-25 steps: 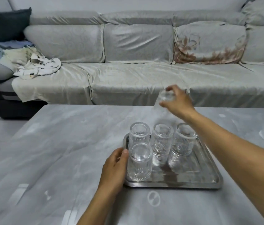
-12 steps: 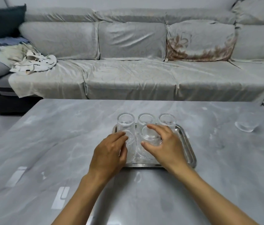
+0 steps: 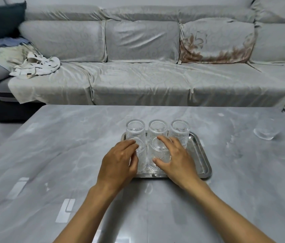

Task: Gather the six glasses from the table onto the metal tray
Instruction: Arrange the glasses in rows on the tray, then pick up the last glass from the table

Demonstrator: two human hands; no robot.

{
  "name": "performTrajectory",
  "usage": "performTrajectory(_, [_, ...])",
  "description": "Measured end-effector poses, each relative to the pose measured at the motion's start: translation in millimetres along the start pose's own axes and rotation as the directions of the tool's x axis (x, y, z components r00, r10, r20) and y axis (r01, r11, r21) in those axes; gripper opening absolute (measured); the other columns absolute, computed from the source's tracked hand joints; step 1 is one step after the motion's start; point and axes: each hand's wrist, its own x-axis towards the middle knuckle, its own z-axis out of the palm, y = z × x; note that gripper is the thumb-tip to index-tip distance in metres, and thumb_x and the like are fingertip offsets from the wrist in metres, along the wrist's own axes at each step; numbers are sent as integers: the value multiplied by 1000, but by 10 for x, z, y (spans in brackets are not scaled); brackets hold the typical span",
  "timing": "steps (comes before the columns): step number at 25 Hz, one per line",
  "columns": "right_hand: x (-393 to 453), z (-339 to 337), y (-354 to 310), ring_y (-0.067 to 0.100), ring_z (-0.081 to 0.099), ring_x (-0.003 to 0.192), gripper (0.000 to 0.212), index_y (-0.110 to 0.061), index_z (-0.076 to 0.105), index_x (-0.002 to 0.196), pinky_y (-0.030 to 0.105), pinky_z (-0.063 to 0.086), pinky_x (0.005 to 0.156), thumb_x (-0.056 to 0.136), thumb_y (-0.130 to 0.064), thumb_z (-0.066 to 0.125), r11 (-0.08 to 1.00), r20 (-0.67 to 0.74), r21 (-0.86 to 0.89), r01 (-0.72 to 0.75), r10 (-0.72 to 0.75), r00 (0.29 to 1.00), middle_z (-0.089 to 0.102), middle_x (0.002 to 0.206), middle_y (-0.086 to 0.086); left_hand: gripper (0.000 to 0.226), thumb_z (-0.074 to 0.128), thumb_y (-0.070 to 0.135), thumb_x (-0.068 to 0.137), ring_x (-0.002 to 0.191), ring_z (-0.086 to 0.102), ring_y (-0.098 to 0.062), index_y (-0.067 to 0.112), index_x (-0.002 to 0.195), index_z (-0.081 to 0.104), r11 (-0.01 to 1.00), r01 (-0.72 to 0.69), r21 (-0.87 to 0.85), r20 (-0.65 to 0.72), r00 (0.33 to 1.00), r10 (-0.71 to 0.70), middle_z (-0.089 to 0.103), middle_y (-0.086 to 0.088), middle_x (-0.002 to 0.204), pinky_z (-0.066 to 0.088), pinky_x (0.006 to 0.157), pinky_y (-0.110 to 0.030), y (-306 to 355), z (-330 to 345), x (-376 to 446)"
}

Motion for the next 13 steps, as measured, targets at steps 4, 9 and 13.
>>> performTrajectory(4, [-39,-296,65,16,46,130,71,-27,44,138,31,41,104,77,-53,67,985,-150,173,3,23,988,49,143,-5,35,66,2,77,110,64,-23,8,111,69,995,-100,-7,-8,995,100,68,-7,121,52,89,-33,211,-6,-52])
performTrajectory(9, [-260,-875,676,18,52,123,61,-22,47,136,34,45,99,83,-45,66,979,-259,165,-116,157,953,50,141,-3,45,64,8,79,116,61,-25,8,124,63,949,-288,-130,116,946,303,66,-9,126,48,97,-33,1016,482,-178])
performTrajectory(13, [-551,-1296,1385,23,55,122,57,-21,45,139,42,46,99,87,-36,64,944,-273,184,-275,318,908,47,145,-3,47,62,21,85,121,58,-26,13,131,57,936,-292,-198,376,859,347,59,-9,135,49,96,-34,1763,1206,73])
